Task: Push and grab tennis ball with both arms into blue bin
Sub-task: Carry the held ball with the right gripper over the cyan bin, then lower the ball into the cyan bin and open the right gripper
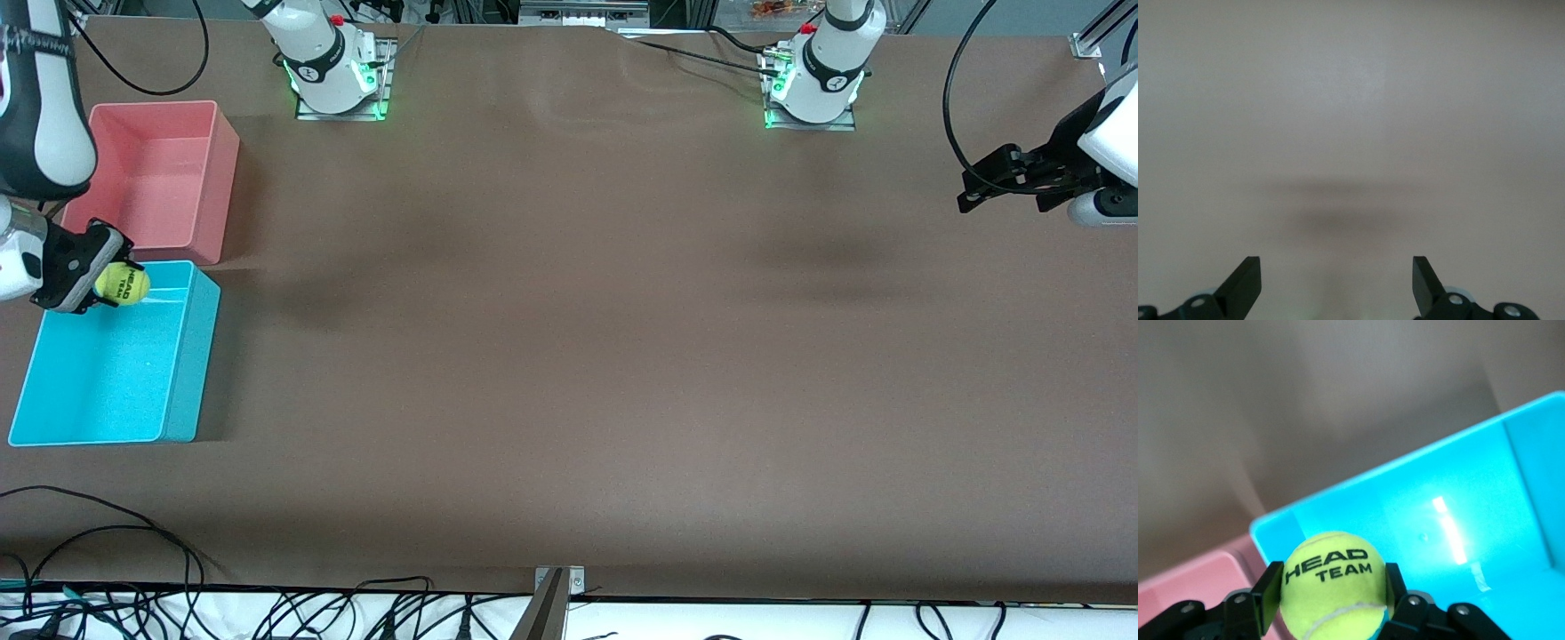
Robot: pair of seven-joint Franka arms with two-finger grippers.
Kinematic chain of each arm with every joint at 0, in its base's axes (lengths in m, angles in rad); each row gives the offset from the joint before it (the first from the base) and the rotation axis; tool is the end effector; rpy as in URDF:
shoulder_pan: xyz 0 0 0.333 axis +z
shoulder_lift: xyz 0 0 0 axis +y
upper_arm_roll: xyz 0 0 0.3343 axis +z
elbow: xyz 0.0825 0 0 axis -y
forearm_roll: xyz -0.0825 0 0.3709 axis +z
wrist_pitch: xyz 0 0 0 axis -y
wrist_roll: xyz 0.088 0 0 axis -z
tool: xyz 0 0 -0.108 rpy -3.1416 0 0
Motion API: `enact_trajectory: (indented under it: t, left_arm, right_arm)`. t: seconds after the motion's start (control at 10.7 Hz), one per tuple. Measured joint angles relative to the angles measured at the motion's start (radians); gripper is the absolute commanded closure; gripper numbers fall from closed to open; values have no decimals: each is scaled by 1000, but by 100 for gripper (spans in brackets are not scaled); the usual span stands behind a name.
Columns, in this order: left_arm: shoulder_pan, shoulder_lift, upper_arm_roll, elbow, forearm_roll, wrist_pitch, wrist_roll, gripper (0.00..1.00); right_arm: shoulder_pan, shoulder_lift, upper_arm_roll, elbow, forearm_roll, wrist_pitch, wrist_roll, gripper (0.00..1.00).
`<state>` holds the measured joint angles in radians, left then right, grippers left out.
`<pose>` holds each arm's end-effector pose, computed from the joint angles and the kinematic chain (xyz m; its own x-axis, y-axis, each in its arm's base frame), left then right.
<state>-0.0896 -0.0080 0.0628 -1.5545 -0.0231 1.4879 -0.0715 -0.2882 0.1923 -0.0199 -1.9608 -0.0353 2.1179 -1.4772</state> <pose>0.5299 -0.0167 0.6465 0.9973 0.0428 -0.0601 0.0440 -0.9988 0.0194 0.5563 -0.1783 0.3993 0.3724 0.9273 -0.0364 0.9270 -0.3736 -0.0322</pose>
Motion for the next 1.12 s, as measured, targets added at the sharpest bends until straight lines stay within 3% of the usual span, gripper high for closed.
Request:
enact_trajectory:
  t: [0.28,0.56,1.12]
  left_arm:
    - [0,0,0,1,0,0,0,0]
    - [-1,1,0,1,0,0,0,0]
    - [-1,1,0,2,0,0,0,0]
  right_arm:
    - [-81,200,-7,159,-4,2,-205,51]
    - [-126,371,-6,257,-4,22,-287,50]
    - [-128,467,2,300,-3,17,-295,48]
